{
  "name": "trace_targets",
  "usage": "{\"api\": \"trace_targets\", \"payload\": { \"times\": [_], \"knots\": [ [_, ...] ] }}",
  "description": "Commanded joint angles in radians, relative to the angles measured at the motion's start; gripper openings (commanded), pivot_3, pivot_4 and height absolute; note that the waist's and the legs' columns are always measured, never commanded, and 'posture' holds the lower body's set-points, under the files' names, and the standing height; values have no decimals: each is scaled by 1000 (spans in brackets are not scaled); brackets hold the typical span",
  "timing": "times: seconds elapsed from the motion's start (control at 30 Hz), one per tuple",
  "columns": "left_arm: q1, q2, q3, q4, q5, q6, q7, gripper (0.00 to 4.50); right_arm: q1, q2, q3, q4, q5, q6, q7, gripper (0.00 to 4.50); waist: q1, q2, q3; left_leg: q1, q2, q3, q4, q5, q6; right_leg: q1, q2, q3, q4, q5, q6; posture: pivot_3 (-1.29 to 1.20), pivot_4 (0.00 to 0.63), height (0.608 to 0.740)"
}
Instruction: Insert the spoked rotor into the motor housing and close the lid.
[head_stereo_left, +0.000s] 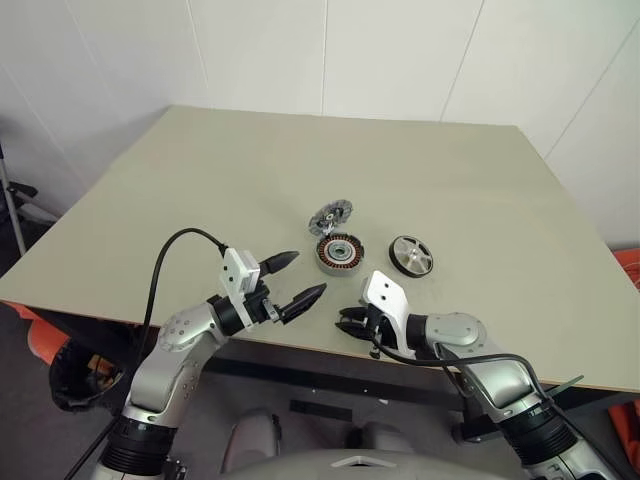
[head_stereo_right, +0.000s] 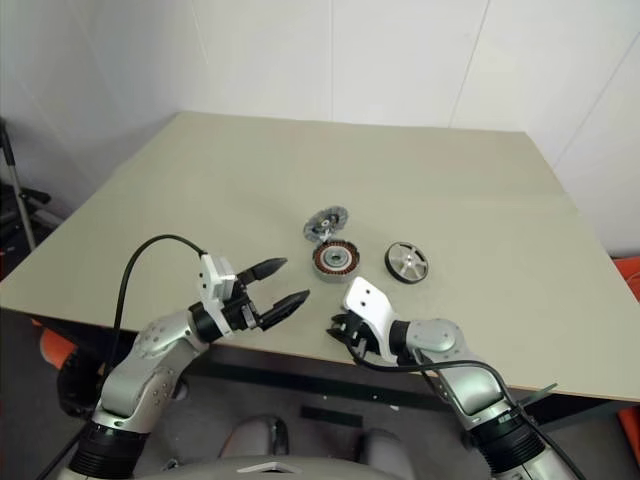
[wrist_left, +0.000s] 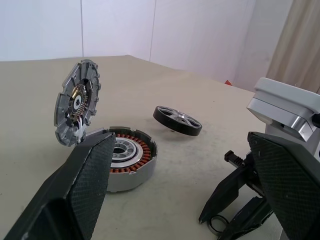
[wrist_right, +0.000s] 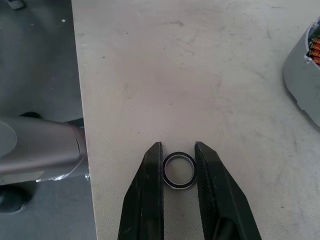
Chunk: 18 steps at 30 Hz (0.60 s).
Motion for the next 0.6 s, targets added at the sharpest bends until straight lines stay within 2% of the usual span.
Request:
{"api": "trace_targets", "payload": {
  "times": [0.03,0.33,0.6],
  "knots": [
    [-13,6,15,-18,-8,-13,-5,4500,-26,-9,-30,-43,17,28,2,594,0,0,0,0,0,0,0,0,0,0,0,0,0,0,0,0,0,740],
    [-21,5,13,-24,-13,-1,1,4500,-183,38,-114,-6,41,162,-66,594,-1,0,0,0,0,0,0,0,-1,-1,0,0,1,0,-1,0,0,740],
    [-15,1,9,-37,-13,3,9,4500,-299,79,-115,44,49,247,-83,594,-1,1,0,-2,0,0,0,0,0,-2,0,0,1,4,-7,0,0,740]
  ]
}}
